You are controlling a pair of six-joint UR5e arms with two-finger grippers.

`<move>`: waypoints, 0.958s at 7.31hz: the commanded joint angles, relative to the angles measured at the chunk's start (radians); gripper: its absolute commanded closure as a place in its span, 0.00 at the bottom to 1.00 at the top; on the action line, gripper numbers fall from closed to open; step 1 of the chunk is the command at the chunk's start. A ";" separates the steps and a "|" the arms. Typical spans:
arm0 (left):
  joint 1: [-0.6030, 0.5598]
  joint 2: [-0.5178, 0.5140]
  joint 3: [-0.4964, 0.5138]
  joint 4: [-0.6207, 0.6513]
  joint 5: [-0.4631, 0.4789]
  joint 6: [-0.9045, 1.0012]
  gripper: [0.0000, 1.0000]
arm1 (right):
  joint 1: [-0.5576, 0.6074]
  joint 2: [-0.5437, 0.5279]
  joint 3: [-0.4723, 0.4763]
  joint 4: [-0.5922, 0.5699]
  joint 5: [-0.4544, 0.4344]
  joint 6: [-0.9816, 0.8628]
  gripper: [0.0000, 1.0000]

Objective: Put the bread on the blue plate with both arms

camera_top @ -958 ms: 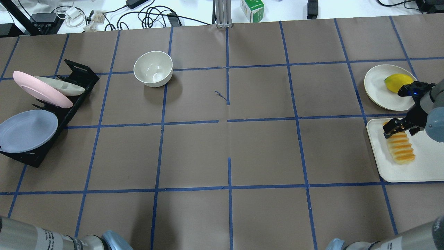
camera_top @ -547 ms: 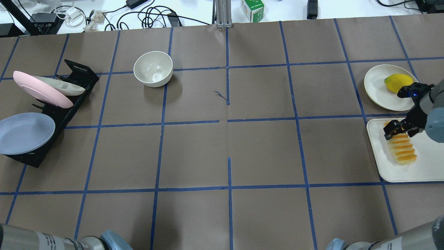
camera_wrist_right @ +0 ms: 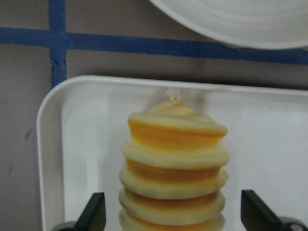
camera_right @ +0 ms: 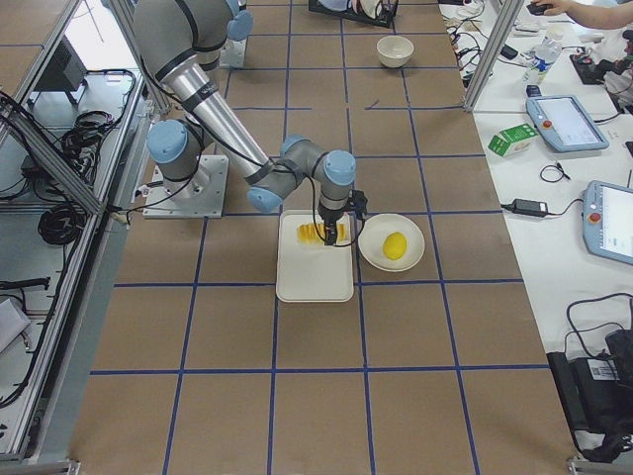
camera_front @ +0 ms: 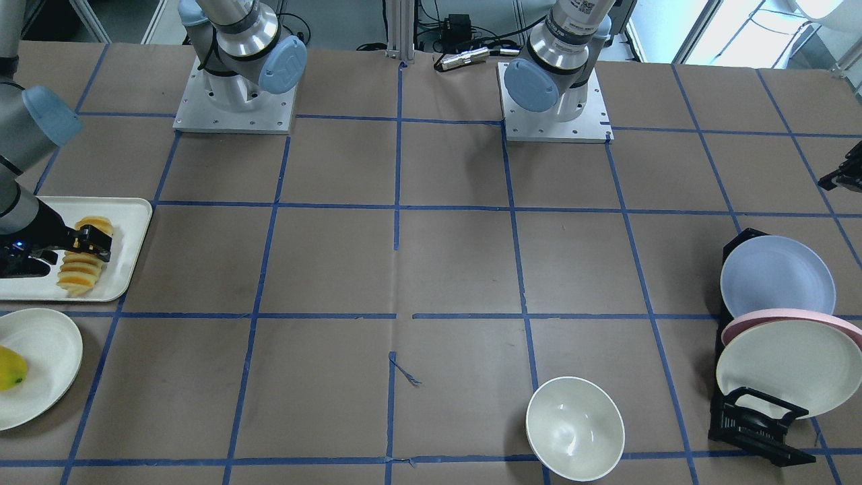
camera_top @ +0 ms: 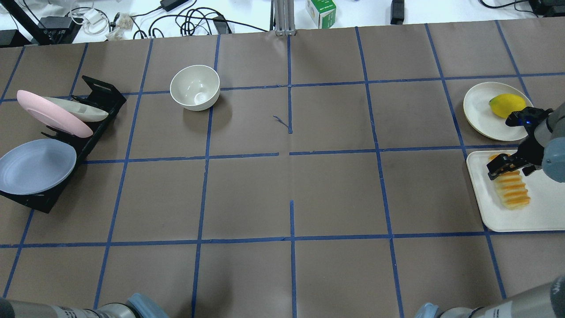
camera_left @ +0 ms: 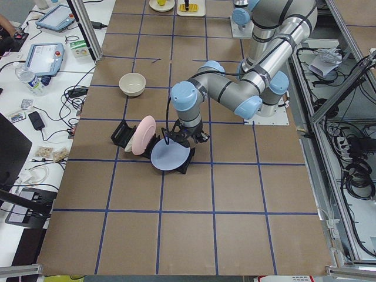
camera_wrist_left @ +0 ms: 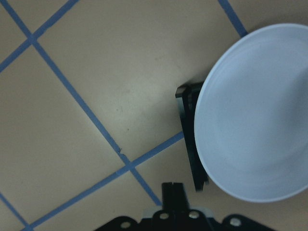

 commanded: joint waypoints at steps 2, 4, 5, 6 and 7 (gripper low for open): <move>-0.001 -0.083 -0.129 0.319 -0.008 -0.008 0.59 | -0.011 -0.001 -0.002 0.019 -0.017 -0.026 0.61; 0.000 -0.105 -0.198 0.447 -0.010 -0.002 0.44 | -0.011 -0.006 -0.013 0.037 -0.017 -0.020 0.70; 0.000 -0.114 -0.208 0.447 -0.008 -0.003 0.43 | -0.012 -0.018 -0.013 0.037 -0.017 -0.020 0.72; 0.000 -0.130 -0.202 0.449 -0.007 -0.002 0.44 | -0.011 -0.027 -0.013 0.042 -0.017 -0.018 0.74; 0.000 -0.142 -0.205 0.450 -0.008 -0.003 0.50 | -0.012 -0.029 -0.015 0.051 -0.015 -0.017 0.76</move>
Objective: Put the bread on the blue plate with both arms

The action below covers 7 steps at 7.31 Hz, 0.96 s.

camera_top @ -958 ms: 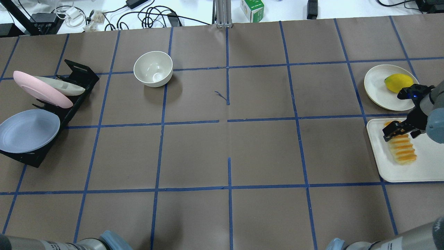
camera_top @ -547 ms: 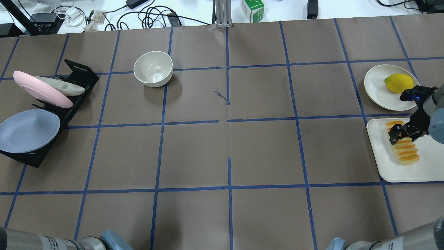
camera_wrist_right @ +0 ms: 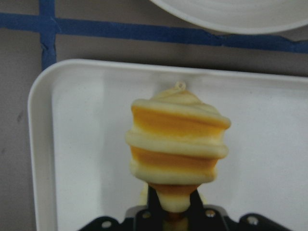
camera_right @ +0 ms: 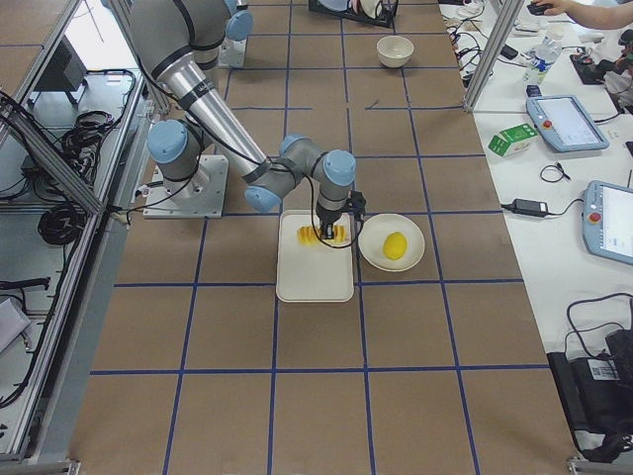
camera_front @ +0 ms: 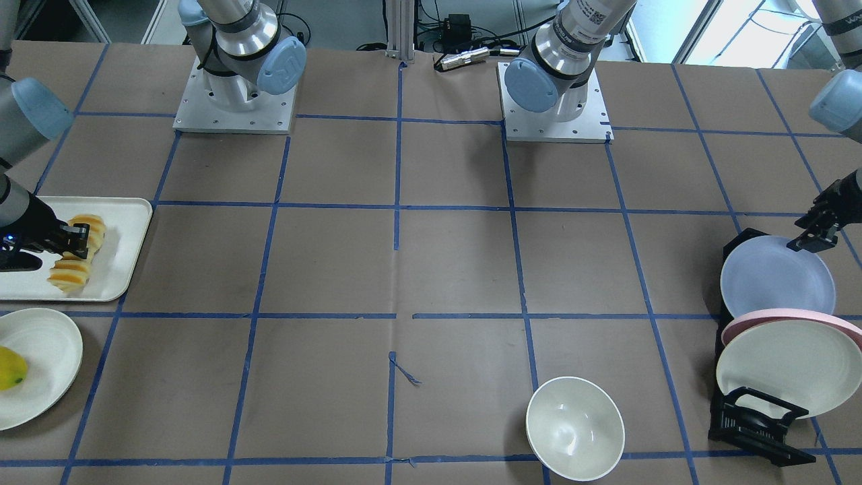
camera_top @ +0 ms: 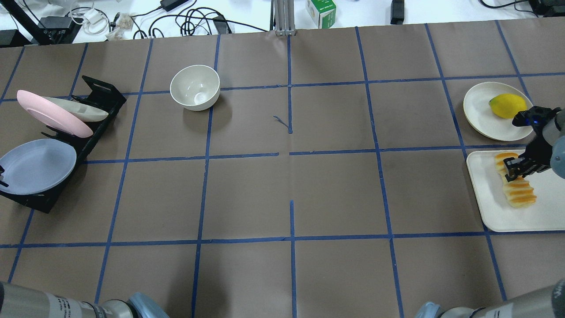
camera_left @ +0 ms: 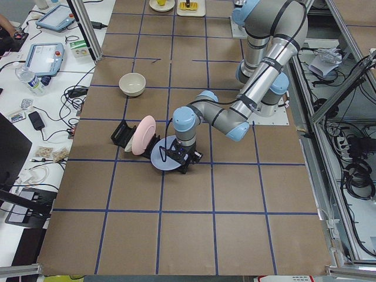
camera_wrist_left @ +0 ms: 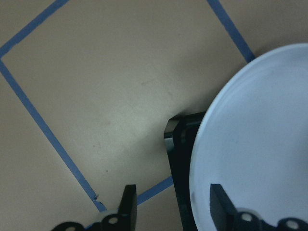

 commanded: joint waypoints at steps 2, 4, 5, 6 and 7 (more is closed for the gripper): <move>0.002 -0.021 0.003 0.003 -0.005 0.001 0.74 | 0.001 -0.007 -0.002 0.009 0.001 0.002 0.86; 0.003 -0.012 0.006 -0.013 -0.005 -0.002 1.00 | 0.002 -0.009 -0.020 0.029 0.001 0.008 1.00; 0.002 0.011 0.002 -0.069 -0.004 -0.007 1.00 | 0.007 -0.024 -0.052 0.058 -0.003 0.012 1.00; 0.003 0.013 0.011 -0.104 -0.005 -0.007 1.00 | 0.011 -0.042 -0.090 0.135 -0.003 0.026 1.00; 0.002 0.021 0.011 -0.105 -0.004 -0.007 1.00 | 0.012 -0.043 -0.130 0.214 0.000 0.052 1.00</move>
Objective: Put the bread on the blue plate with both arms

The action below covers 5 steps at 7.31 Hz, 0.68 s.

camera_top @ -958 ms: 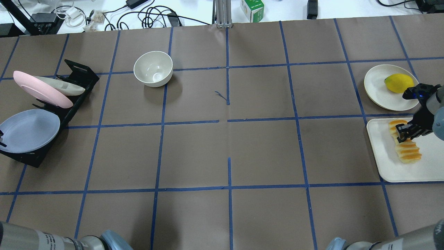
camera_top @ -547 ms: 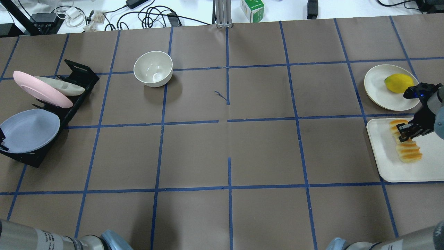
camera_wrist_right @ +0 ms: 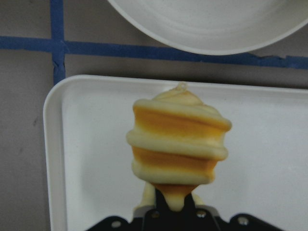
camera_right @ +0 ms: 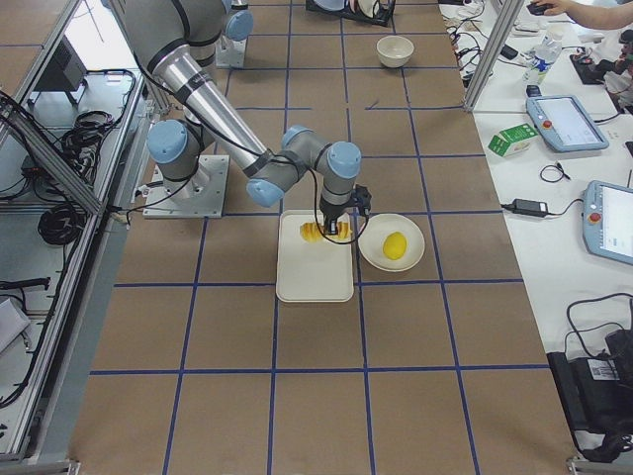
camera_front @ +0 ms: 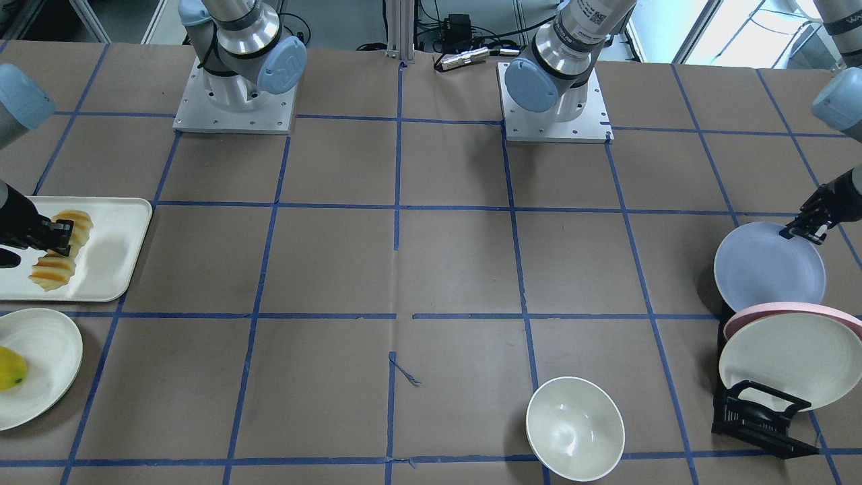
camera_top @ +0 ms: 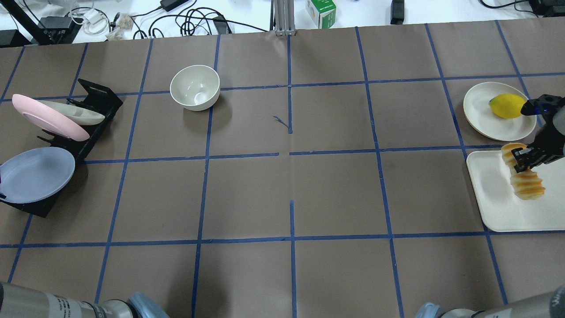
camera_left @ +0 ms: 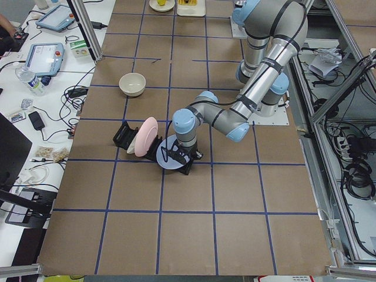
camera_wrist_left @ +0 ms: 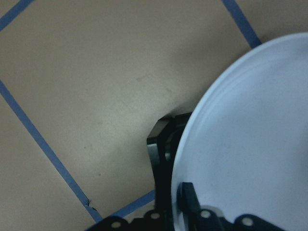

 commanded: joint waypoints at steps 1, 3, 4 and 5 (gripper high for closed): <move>-0.001 0.029 0.004 -0.047 0.002 -0.001 1.00 | 0.007 -0.010 -0.086 0.122 0.002 0.027 1.00; -0.004 0.116 0.051 -0.242 0.007 -0.001 1.00 | 0.036 -0.010 -0.191 0.252 0.000 0.054 1.00; -0.011 0.167 0.090 -0.359 0.008 -0.002 1.00 | 0.048 -0.010 -0.248 0.313 0.000 0.056 1.00; -0.024 0.206 0.116 -0.487 -0.031 -0.001 1.00 | 0.056 -0.008 -0.297 0.361 0.000 0.063 1.00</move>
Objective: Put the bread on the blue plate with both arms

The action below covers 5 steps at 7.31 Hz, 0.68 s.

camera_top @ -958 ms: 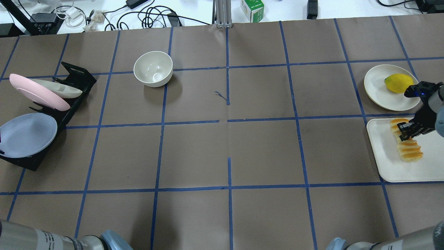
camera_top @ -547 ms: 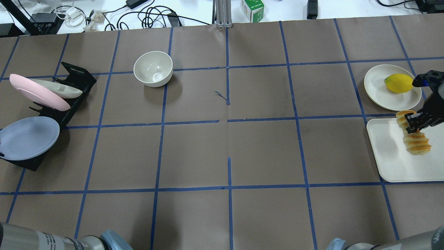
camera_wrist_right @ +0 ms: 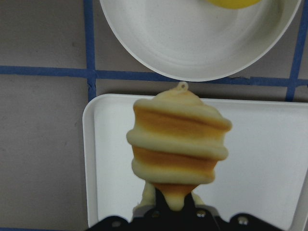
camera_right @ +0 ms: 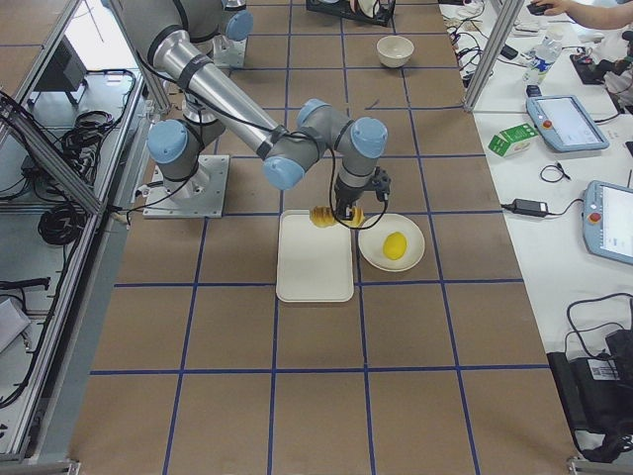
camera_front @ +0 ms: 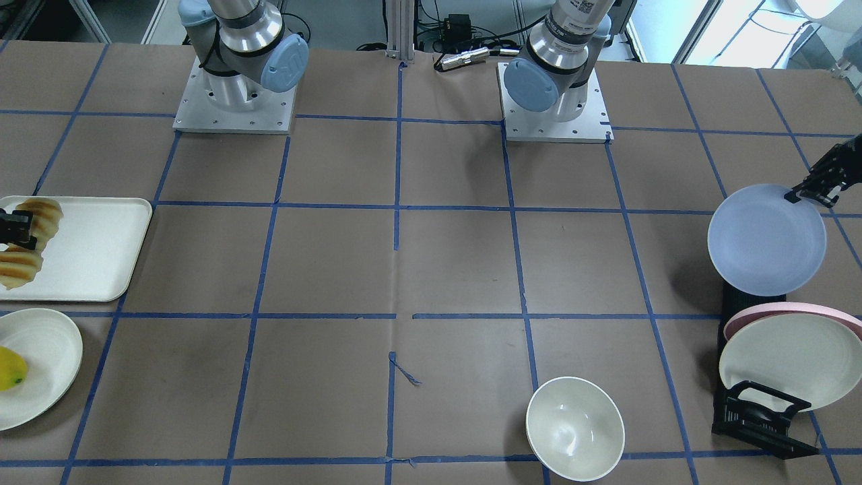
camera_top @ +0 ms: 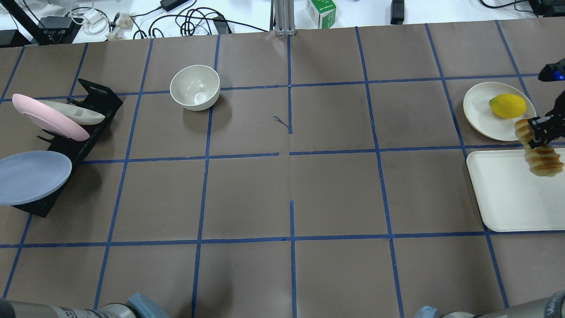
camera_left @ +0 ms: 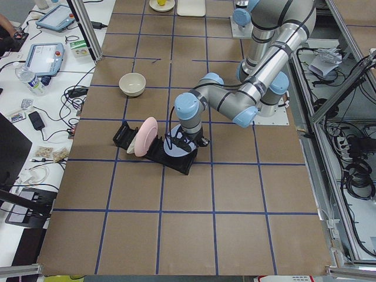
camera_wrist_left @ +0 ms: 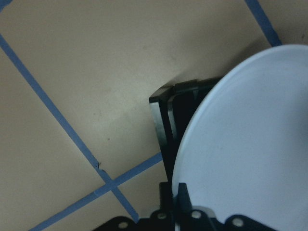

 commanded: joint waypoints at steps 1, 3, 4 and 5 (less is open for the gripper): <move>-0.036 0.081 0.045 -0.279 -0.128 -0.010 1.00 | 0.033 0.000 -0.106 0.109 -0.002 0.046 1.00; -0.121 0.127 0.026 -0.334 -0.190 0.013 1.00 | 0.110 -0.009 -0.201 0.250 0.000 0.101 1.00; -0.224 0.126 0.020 -0.331 -0.256 0.075 1.00 | 0.156 -0.014 -0.241 0.297 0.000 0.132 1.00; -0.373 0.142 0.014 -0.266 -0.367 0.143 1.00 | 0.191 -0.020 -0.262 0.339 0.011 0.199 1.00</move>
